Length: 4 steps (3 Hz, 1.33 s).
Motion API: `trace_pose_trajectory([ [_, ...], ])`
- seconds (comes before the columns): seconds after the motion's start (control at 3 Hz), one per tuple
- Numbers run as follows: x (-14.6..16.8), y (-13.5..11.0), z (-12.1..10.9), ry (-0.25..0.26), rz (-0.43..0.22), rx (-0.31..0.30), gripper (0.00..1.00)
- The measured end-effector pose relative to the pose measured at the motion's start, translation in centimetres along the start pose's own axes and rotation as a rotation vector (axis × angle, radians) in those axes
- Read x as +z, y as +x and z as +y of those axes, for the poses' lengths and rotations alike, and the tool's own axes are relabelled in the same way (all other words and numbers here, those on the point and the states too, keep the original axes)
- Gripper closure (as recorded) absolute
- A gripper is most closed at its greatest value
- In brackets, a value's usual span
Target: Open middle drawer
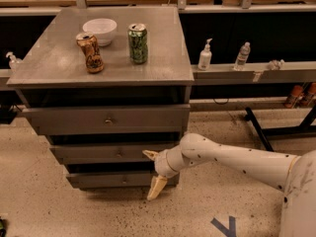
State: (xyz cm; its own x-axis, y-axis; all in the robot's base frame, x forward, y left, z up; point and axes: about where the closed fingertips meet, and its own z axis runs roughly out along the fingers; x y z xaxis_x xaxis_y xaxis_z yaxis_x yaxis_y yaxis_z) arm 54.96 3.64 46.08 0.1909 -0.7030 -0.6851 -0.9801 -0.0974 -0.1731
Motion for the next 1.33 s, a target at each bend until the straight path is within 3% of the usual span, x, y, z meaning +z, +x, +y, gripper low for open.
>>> trace_pose_trajectory([
  [0.33,0.3,0.6,-1.4,0.017,0.053,-0.002,0.0],
  [0.67,0.3,1.9,-4.3,0.077,0.133,0.017,0.0],
  [1.33,1.5,6.7,-10.0,0.17,0.226,0.087,0.02],
])
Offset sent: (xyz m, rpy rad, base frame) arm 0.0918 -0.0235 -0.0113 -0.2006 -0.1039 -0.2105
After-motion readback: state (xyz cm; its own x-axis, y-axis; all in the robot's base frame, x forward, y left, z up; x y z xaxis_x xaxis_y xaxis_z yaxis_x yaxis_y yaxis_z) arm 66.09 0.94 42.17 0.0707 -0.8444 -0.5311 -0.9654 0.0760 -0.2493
